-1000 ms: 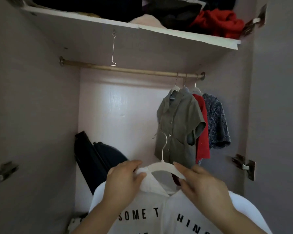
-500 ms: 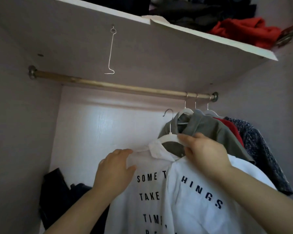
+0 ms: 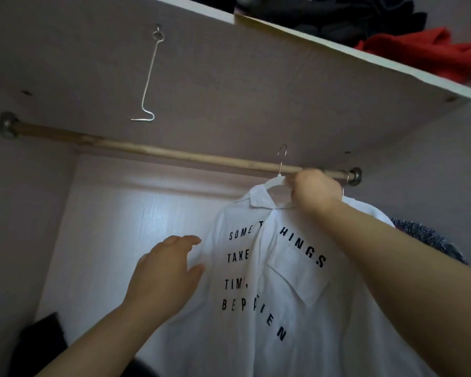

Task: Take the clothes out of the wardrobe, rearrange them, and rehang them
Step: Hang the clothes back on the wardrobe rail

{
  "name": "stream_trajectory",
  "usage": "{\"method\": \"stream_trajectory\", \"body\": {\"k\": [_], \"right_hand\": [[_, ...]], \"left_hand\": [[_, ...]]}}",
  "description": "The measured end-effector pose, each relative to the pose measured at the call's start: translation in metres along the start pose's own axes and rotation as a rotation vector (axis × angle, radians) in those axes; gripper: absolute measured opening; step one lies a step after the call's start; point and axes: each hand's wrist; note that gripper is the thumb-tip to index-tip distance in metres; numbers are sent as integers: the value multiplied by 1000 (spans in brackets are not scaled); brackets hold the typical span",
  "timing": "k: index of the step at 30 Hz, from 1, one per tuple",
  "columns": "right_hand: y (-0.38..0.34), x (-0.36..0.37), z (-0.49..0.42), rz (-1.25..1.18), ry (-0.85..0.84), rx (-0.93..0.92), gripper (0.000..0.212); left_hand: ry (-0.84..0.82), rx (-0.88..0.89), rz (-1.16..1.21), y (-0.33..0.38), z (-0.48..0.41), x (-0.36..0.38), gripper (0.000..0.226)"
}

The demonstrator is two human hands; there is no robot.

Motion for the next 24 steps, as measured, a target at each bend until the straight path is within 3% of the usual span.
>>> {"method": "stream_trajectory", "body": {"k": [10, 18, 21, 24], "right_hand": [[7, 46, -19, 29, -131, 9, 36], [5, 68, 5, 169, -28, -42, 48], [-10, 82, 34, 137, 19, -207, 54], [-32, 110, 74, 5, -71, -392, 53]], "left_hand": [[-4, 0, -45, -9, -11, 32, 48], [-64, -18, -49, -10, -2, 49, 48], [-86, -26, -53, -12, 7, 46, 48], [-134, -72, -86, -20, 26, 41, 49]]}}
Point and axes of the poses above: each hand's wrist, its own z-axis away from the middle knuckle, its own x-axis out of the palm, y = z × x, and after that the axes turned 14 degrees about -y, right-handed
